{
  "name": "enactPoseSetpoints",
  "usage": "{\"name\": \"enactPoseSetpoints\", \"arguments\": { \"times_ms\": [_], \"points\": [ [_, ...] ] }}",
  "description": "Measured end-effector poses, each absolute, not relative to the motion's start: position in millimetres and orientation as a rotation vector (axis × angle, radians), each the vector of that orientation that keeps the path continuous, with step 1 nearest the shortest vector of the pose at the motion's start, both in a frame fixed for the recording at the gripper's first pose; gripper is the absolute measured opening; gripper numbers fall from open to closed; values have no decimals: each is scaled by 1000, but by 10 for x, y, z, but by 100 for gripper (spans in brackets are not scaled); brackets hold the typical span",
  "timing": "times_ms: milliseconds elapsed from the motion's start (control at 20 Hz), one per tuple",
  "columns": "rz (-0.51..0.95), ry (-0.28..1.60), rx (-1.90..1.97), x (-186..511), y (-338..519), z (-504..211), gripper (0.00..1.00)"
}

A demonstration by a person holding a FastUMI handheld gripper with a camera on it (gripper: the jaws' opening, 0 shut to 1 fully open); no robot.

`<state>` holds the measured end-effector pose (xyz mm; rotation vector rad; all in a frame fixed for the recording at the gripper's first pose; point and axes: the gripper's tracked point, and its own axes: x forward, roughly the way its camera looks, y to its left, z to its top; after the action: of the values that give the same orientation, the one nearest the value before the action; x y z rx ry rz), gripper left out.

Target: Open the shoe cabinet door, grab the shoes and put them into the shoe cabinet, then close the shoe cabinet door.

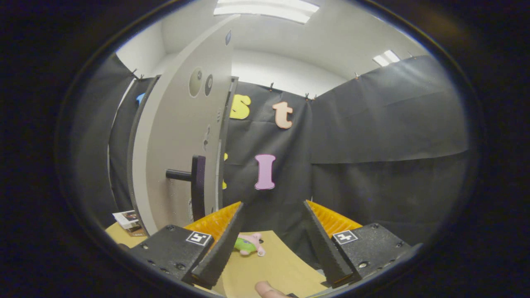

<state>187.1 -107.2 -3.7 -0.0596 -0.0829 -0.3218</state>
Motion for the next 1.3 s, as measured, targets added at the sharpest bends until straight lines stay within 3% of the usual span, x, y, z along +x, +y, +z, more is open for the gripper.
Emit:
{"name": "enactPoseSetpoints", "arguments": {
  "times_ms": [450, 950, 1300],
  "points": [
    [-171, -115, -85, 2071, -101, 1, 92],
    [133, -3, 33, 2668, 1210, -506, 98],
    [87, -11, -42, 2676, 1215, -720, 99]
  ]
}}
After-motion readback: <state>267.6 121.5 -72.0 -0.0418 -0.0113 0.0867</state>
